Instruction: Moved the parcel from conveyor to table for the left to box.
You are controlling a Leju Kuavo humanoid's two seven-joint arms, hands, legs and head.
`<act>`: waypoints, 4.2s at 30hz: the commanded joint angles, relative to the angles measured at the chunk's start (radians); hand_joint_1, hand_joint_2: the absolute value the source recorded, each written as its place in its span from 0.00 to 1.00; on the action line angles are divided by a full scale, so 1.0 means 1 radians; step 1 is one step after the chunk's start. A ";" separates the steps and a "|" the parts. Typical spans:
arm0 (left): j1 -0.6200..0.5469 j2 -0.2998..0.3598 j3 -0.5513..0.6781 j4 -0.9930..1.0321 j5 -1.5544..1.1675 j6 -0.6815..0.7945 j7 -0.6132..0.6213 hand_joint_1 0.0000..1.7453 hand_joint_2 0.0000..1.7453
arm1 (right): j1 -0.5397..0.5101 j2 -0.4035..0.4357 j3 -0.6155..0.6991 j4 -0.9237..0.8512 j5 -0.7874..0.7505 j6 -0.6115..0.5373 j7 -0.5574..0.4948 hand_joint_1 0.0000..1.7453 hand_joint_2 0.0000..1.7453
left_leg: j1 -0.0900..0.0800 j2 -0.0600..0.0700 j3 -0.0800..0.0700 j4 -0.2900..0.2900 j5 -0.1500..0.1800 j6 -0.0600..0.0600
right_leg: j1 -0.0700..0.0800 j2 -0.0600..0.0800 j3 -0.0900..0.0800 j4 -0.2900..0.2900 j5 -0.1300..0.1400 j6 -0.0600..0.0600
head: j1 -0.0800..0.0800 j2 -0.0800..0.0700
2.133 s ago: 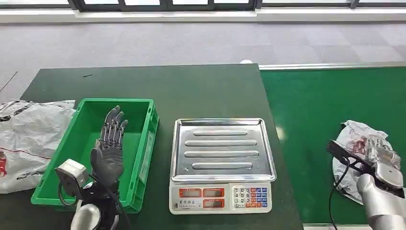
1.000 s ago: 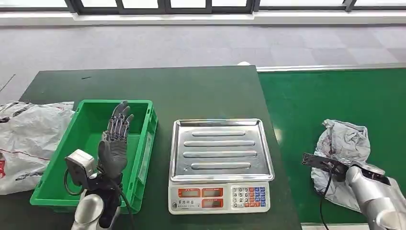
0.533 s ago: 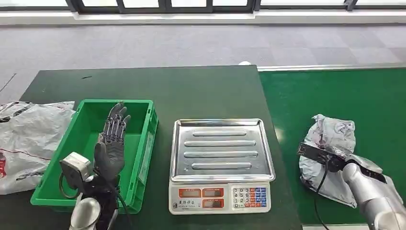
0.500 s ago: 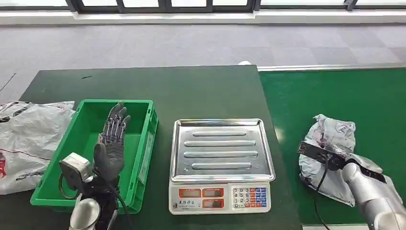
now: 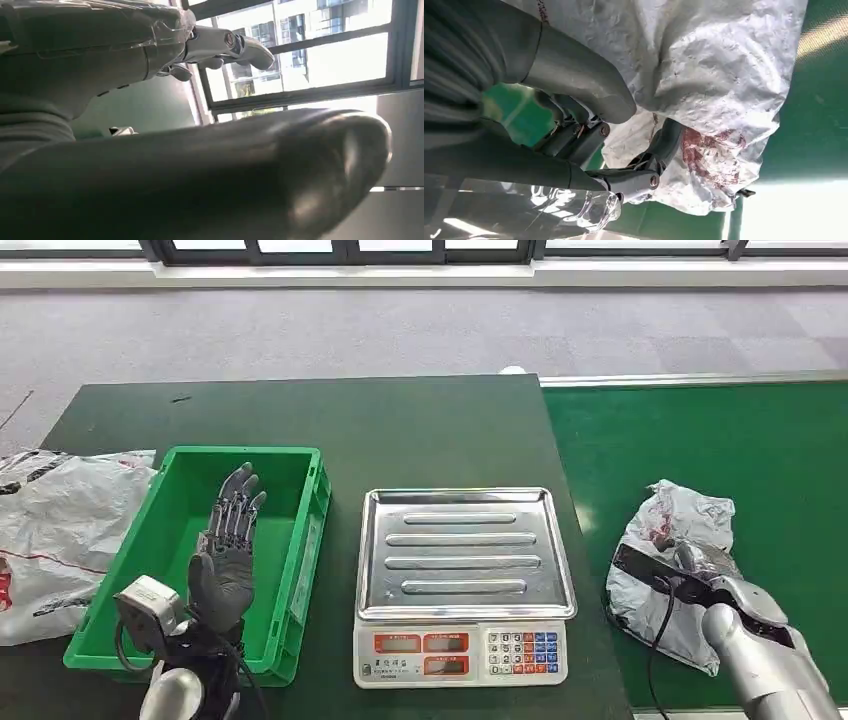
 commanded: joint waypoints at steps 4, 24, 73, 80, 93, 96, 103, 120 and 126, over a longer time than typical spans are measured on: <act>-0.046 0.009 -0.018 0.110 -0.023 -0.034 -0.004 0.00 0.00 | 0.083 0.005 0.022 0.045 0.021 0.188 0.078 0.16 1.00 | 0.001 -0.005 0.004 -0.004 0.002 -0.001 | 0.001 -0.005 0.003 -0.005 0.001 0.000 | 0.000 0.000; -0.109 0.016 -0.025 0.141 -0.004 -0.029 0.030 0.00 0.00 | -0.144 0.065 0.134 0.331 0.098 0.224 0.061 0.00 1.00 | 0.000 0.001 0.006 -0.001 0.002 0.002 | 0.001 0.001 0.007 -0.004 0.002 0.002 | 0.000 0.000; -0.105 0.017 -0.033 0.165 0.009 -0.035 0.023 0.00 0.00 | -0.062 0.121 0.002 0.310 0.187 0.220 0.113 0.00 1.00 | 0.000 -0.002 -0.003 0.000 0.004 0.001 | 0.000 -0.003 0.000 -0.003 0.003 0.002 | 0.000 0.000; -0.092 0.014 -0.041 0.165 0.009 -0.026 0.023 0.00 0.00 | -0.071 0.097 0.038 0.334 0.177 0.244 0.110 0.00 1.00 | 0.001 -0.002 0.012 0.000 0.004 0.001 | 0.002 -0.002 0.005 -0.004 0.002 0.002 | 0.000 0.000; -0.089 0.034 -0.038 0.159 0.023 -0.017 0.014 0.00 0.00 | -0.094 0.143 0.111 0.283 0.170 0.161 0.052 1.00 1.00 | 0.001 0.002 0.005 -0.001 0.005 0.003 | 0.001 0.002 0.009 -0.008 0.006 0.004 | 0.000 0.000; -0.092 0.033 -0.036 0.167 0.028 -0.013 0.014 0.00 0.00 | -0.099 0.133 0.135 0.276 0.169 0.157 0.048 1.00 1.00 | 0.001 0.002 0.003 -0.002 0.005 0.003 | 0.001 0.002 0.007 -0.009 0.007 0.003 | 0.000 0.000; -0.078 0.034 -0.033 0.167 0.031 -0.009 0.011 0.00 0.00 | -0.093 0.130 0.152 0.267 0.159 0.155 0.044 1.00 1.00 | 0.001 -0.001 0.015 -0.001 0.004 0.002 | 0.001 0.000 0.010 -0.008 0.005 0.004 | 0.000 0.000; -0.029 0.032 -0.009 0.119 0.027 -0.004 -0.031 0.00 0.00 | 0.020 0.129 -0.179 -0.519 -0.195 -0.276 -0.003 1.00 1.00 | -0.001 0.001 -0.001 0.002 0.004 0.003 | -0.001 0.001 -0.005 -0.002 0.005 0.003 | 0.000 0.000; -0.001 0.008 -0.004 0.137 0.110 -0.045 0.000 0.00 0.00 | 0.214 0.174 -0.247 -0.760 -0.243 -0.402 -0.101 1.00 1.00 | 0.000 -0.005 0.003 0.000 0.006 0.001 | 0.000 -0.004 -0.002 -0.004 0.005 0.003 | 0.000 0.000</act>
